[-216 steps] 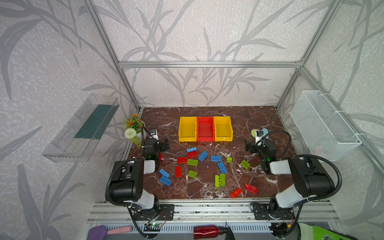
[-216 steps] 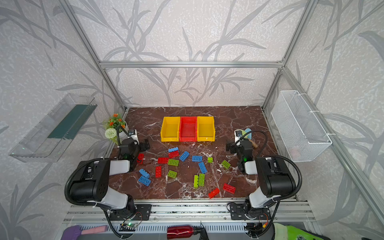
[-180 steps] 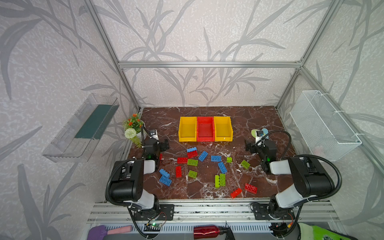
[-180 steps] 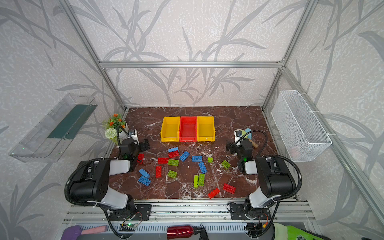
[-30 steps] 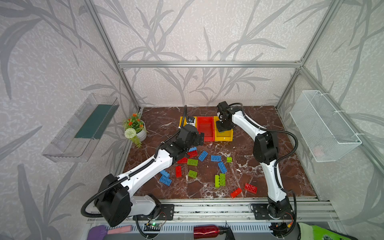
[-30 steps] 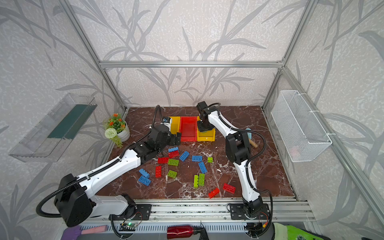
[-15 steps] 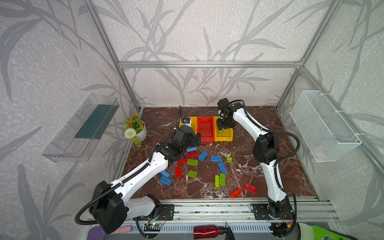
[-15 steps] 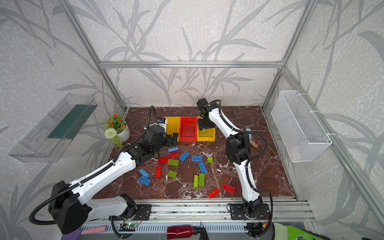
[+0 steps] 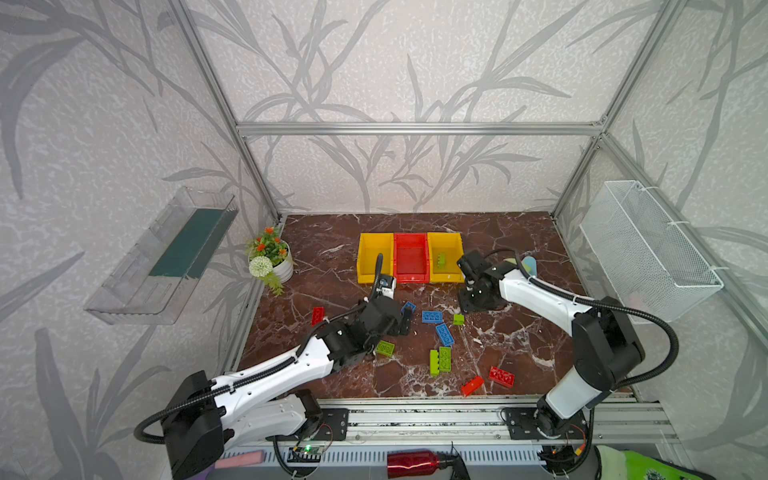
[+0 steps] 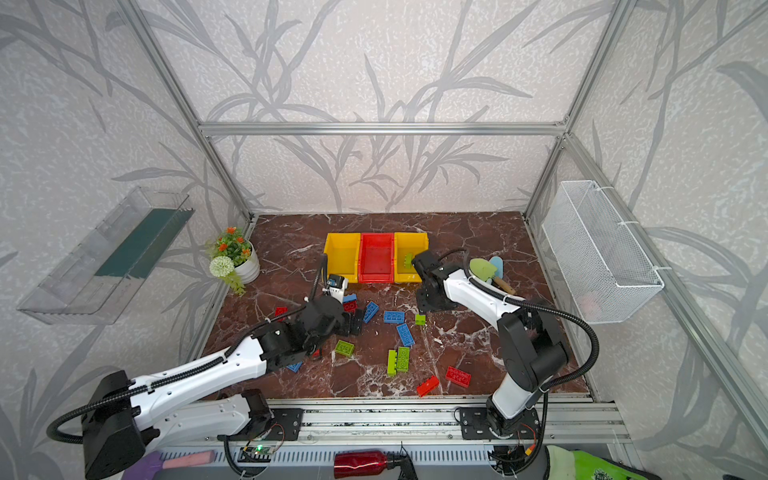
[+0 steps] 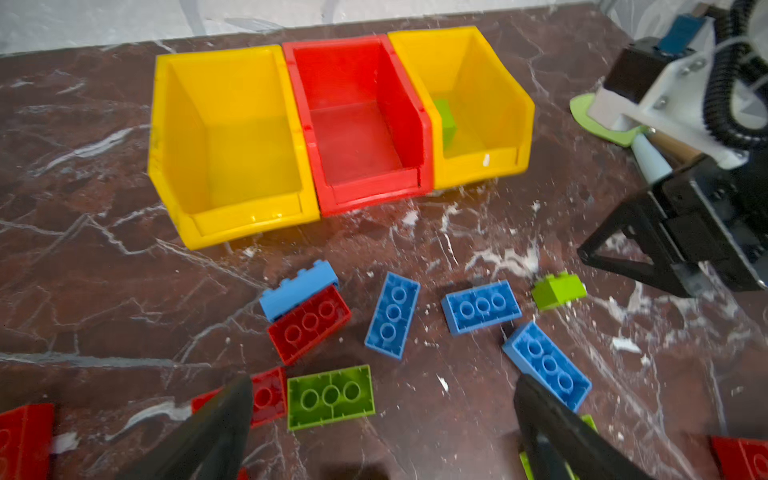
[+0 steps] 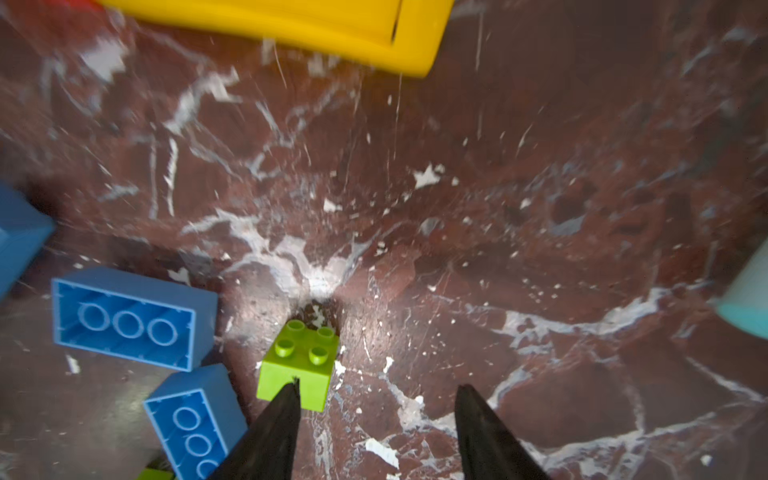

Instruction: Sort the legos into containers by color

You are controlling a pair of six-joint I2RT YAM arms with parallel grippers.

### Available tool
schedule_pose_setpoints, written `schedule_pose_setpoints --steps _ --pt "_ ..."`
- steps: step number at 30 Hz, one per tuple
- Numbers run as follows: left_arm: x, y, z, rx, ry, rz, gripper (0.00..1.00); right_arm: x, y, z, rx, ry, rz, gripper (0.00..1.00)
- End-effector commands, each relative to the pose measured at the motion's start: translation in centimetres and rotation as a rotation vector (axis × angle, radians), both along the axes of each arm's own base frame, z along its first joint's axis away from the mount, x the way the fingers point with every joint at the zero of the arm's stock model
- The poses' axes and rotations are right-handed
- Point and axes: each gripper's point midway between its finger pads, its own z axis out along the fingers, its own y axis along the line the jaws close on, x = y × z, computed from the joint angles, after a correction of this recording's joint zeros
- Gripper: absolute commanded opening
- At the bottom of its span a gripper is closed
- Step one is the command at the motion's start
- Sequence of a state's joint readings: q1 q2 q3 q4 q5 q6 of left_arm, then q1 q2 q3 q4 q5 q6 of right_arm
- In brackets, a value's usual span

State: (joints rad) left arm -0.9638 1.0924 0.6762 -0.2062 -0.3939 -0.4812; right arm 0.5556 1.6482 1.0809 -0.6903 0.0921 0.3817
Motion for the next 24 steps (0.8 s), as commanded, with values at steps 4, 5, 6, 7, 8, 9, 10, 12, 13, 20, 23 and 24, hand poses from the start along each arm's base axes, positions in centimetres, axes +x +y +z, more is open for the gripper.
schedule_pose_setpoints --steps 4,5,6,7,8,9,10,12,13,20,23,24 --pt "-2.5 0.5 0.7 0.015 -0.046 0.041 0.97 0.0 2.1 1.1 0.058 -0.137 -0.017 0.61" --pt "-2.7 0.8 0.6 0.018 -0.052 0.044 0.97 -0.1 2.1 1.0 0.059 -0.136 -0.022 0.61" --pt "-3.0 1.2 0.3 0.018 -0.055 0.048 0.97 -0.2 2.0 0.8 0.059 -0.131 -0.031 0.61" --pt "-3.1 1.7 0.0 0.012 -0.054 0.055 0.97 -0.4 1.9 0.7 0.058 -0.125 -0.044 0.61" --pt "-3.4 2.1 -0.2 0.003 -0.052 0.06 0.97 -0.6 1.9 0.6 0.063 -0.122 -0.051 0.61" --pt "-3.6 2.5 -0.3 -0.009 -0.049 0.064 0.97 -0.6 1.9 0.5 0.071 -0.126 -0.059 0.61" --pt "-3.8 2.9 -0.4 -0.021 -0.048 0.065 0.97 -0.8 1.9 0.4 0.076 -0.131 -0.064 0.61" --pt "-4.2 3.6 -0.2 -0.046 -0.052 0.065 0.97 -0.9 2.0 0.1 0.083 -0.137 -0.072 0.61" --pt "-4.4 4.0 -0.1 -0.055 -0.056 0.071 0.97 -0.8 2.0 0.2 0.084 -0.143 -0.076 0.61" --pt "-5.3 6.8 1.5 -0.137 -0.103 0.103 0.98 -0.2 3.1 0.3 0.099 -0.152 -0.075 0.61" --pt "-5.5 7.5 1.6 -0.157 -0.118 0.11 0.98 0.0 3.4 -0.1 0.094 -0.135 -0.072 0.61" --pt "-5.5 7.6 1.7 -0.164 -0.12 0.112 0.98 0.0 3.4 -0.3 0.089 -0.128 -0.074 0.61"
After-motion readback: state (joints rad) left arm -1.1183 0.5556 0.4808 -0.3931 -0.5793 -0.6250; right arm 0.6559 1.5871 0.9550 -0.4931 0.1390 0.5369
